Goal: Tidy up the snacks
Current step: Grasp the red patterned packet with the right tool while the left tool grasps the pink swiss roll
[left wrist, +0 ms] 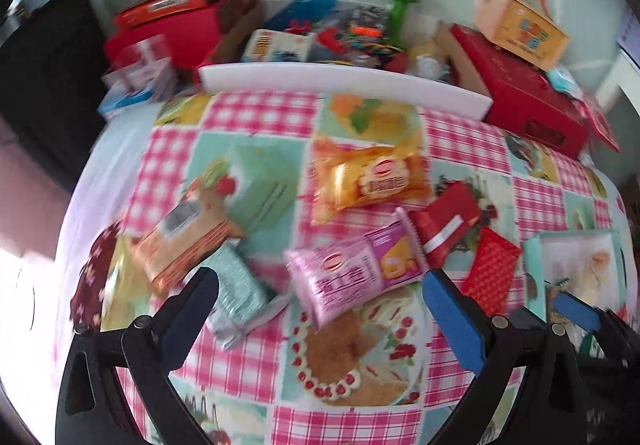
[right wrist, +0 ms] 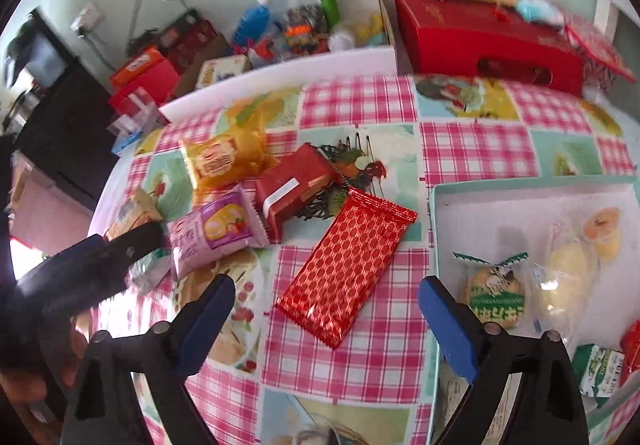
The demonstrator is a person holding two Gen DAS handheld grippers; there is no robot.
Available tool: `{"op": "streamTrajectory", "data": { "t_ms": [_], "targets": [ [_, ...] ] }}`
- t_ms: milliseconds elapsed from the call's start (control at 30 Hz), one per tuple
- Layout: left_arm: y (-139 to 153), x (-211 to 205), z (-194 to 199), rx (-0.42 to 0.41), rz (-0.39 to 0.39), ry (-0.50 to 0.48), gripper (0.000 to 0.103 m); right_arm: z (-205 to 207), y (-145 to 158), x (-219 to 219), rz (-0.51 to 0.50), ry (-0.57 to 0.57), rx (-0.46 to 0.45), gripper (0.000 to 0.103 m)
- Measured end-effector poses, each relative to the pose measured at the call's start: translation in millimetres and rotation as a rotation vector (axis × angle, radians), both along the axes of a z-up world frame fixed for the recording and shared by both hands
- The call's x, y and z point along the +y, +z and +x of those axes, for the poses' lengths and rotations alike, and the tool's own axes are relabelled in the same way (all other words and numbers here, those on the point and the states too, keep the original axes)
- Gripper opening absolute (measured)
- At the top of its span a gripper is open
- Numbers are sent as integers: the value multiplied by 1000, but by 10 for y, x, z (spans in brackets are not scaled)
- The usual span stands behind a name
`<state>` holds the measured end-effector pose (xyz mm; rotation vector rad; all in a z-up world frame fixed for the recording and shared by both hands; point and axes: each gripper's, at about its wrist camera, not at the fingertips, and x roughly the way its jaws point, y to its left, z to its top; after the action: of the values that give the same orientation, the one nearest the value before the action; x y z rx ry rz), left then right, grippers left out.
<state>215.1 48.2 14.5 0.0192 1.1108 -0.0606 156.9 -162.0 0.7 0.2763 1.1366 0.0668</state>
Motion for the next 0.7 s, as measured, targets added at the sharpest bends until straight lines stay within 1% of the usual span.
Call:
{"op": "streamTrajectory", "data": {
  "t_ms": [67,133,167,200,267,367,400,467,567,633,700],
  "targets": [
    [5,-60,94,5,12,-58,102,161,-85,-52,48,-27,76,81],
    [-36,-104,170,25,38,-109,102,280,-174,-72,72,-48,135,78],
    [-65,-118,208,39,44,-128,101,322,-204,-64,65,-50,150,77],
    [-99,-122,254,53,50,-137,101,375,-249,-43,41,-54,170,74],
    [-146,-147,304,69,54,-144,100,453,-340,-8,13,-63,204,72],
    [-245,-183,373,99,44,-153,98,548,-533,19,2,-94,274,68],
    [-281,-204,392,107,42,-157,96,568,-569,21,-9,-102,285,67],
    [-343,-259,415,114,44,-176,96,608,-568,57,-53,-100,275,66],
    [-431,-300,443,124,44,-186,88,676,-583,115,-93,-88,289,64],
    [-488,-307,447,134,32,-191,88,692,-589,149,-124,-64,290,64],
    [-542,-321,419,146,28,-204,84,697,-600,194,-147,-49,290,62]
  ]
}}
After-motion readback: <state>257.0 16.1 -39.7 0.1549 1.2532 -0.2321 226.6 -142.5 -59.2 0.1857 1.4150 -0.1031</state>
